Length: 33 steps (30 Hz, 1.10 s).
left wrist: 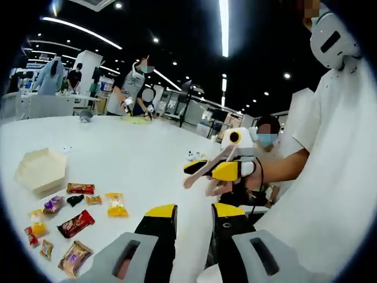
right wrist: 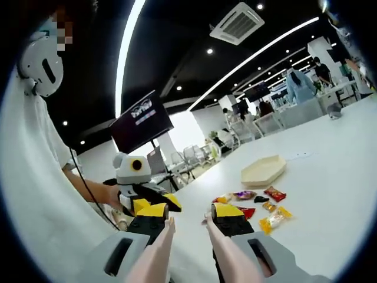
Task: Place the target food into the container with the food tongs after gripping and lifting it, then release it inside without dropping or visibly crushing the food.
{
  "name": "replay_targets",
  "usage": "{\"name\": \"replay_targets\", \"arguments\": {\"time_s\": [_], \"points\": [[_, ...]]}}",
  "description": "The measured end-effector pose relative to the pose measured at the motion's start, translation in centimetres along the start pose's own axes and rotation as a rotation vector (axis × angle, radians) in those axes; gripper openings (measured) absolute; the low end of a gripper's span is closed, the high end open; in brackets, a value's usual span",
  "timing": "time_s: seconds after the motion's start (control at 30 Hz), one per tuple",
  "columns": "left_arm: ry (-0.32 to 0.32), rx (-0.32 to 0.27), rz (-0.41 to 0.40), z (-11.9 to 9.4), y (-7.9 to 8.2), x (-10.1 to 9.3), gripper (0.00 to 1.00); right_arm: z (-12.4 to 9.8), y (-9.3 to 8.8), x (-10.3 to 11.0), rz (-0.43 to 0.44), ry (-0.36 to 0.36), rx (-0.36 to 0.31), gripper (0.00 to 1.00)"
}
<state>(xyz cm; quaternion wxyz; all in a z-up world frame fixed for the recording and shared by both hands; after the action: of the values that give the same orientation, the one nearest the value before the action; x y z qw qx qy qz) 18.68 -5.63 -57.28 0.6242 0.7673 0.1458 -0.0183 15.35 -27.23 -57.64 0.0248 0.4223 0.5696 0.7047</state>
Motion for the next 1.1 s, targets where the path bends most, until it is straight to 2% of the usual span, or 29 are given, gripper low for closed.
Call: {"name": "replay_targets", "arguments": {"time_s": [0.13, 0.23, 0.33, 0.43, 0.5, 0.63, 0.77, 0.83, 0.9, 1.0, 1.1], "points": [[0.05, -0.008, -0.022, -0.4, -0.4, 0.0, 0.4, 0.2, -0.1, -0.5, -0.078, -0.08, 0.023, 0.28], [0.109, 0.0, -0.034, -0.7, -0.8, -0.1, 0.54, 0.7, -0.4, -0.3, -0.125, -0.11, 0.041, 0.28], [0.138, -0.005, -0.046, -1.0, -1.0, -0.1, 0.61, 1.0, -0.7, -0.2, -0.138, -0.112, 0.049, 0.28], [0.163, 0.041, -0.048, -1.4, -1.5, 0.1, 0.66, 1.4, -0.9, -0.2, -0.159, -0.13, 0.066, 0.29], [0.188, 0.057, -0.054, -1.8, -1.7, 0.1, 0.74, 1.5, -1.0, -0.3, -0.168, -0.153, 0.072, 0.29], [0.28, 0.041, -0.079, -3.0, -1.7, 0.4, 0.87, 1.6, -1.2, -0.7, -0.181, -0.16, 0.08, 0.29], [0.31, 0.015, -0.111, -3.8, -1.6, 0.7, 0.89, 1.7, -1.1, -1.6, -0.164, -0.185, 0.086, 0.28], [0.324, 0.002, -0.131, -4.0, -1.6, 0.8, 0.89, 1.7, -0.7, -1.6, -0.181, -0.211, 0.086, 0.28], [0.321, 0.001, -0.14, -3.8, -1.5, 0.8, 0.9, 1.4, 0.0, -1.3, -0.203, -0.224, 0.06, 0.28], [0.326, 0.002, -0.142, -3.5, -1.6, 0.7, 0.92, 0.9, 0.0, -1.5, -0.19, -0.243, 0.039, 0.28], [0.348, 0.007, -0.151, -3.0, -2.0, 0.9, 0.97, 0.4, -0.1, -2.1, -0.152, -0.298, 0.033, 0.28]]}}
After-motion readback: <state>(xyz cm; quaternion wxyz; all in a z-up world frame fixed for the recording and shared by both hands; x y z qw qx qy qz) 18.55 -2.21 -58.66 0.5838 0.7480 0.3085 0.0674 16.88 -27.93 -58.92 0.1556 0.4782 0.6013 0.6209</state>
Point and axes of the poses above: the point that each gripper's makers call its tool centre point, and the gripper's own axes: z roughly forward along the fingers, x roughly to its left, y roughly out of its top, the point moved 9 cm from there along -z, roughly backward along the fingers, and after that the axes turned 10 degrees about z, right-handed, at the moved point
